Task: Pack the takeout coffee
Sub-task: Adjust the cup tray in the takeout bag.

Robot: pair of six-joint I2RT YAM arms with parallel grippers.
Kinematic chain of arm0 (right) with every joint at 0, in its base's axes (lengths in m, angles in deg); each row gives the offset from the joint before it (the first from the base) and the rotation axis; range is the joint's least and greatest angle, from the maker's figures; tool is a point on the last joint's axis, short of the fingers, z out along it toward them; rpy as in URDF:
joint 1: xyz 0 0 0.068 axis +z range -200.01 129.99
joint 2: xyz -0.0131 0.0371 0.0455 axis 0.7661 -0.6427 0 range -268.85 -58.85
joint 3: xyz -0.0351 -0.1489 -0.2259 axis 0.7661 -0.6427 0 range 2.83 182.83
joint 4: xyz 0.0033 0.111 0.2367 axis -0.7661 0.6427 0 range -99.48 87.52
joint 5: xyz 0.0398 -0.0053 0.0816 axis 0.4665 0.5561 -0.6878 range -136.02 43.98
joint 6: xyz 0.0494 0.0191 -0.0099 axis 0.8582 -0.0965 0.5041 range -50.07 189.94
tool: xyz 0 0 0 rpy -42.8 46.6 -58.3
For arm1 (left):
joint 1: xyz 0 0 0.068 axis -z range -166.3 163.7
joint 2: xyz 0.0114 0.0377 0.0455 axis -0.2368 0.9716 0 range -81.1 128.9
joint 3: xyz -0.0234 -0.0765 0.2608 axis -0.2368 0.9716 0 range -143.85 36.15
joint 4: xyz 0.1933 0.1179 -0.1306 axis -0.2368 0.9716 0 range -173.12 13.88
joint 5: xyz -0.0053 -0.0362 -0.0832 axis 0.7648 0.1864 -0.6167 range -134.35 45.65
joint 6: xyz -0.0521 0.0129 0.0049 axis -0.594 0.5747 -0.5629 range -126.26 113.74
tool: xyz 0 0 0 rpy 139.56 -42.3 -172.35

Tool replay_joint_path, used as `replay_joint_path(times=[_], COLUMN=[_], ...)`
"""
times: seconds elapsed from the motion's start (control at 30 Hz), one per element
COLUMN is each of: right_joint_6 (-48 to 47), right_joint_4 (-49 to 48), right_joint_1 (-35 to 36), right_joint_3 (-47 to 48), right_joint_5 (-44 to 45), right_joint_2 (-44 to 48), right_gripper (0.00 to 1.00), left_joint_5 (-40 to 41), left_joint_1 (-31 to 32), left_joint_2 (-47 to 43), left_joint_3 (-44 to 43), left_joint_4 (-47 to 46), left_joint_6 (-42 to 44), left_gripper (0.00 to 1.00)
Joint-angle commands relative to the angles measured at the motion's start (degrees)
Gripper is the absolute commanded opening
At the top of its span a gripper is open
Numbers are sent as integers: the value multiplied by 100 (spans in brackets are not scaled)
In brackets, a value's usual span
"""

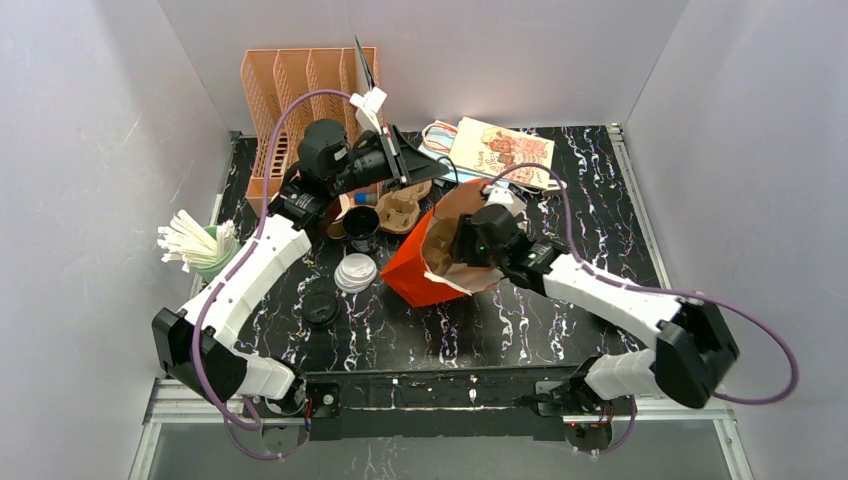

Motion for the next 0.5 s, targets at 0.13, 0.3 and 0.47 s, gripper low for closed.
replay_joint_path(times=[0.13, 0.3, 0.47], right_joint_6=[1155, 1714, 2086], right_joint_4=[944, 968, 895], right_joint_1=[-443, -537, -658], right_joint_3=[110, 299, 301], right_joint_5=[-524, -828, -1025], right_joint_2=[707, 447, 19], right_gripper=[48, 47, 63], left_joint_5=[454, 394, 314], left_joint_1=[-62, -36, -27], left_joint_2=[-32, -329, -827], left_joint_3=[-279, 362, 1250], left_joint_4=[-945, -1165, -1058], left_joint_6=[-561, -665, -580], left_gripper=[0, 0, 0])
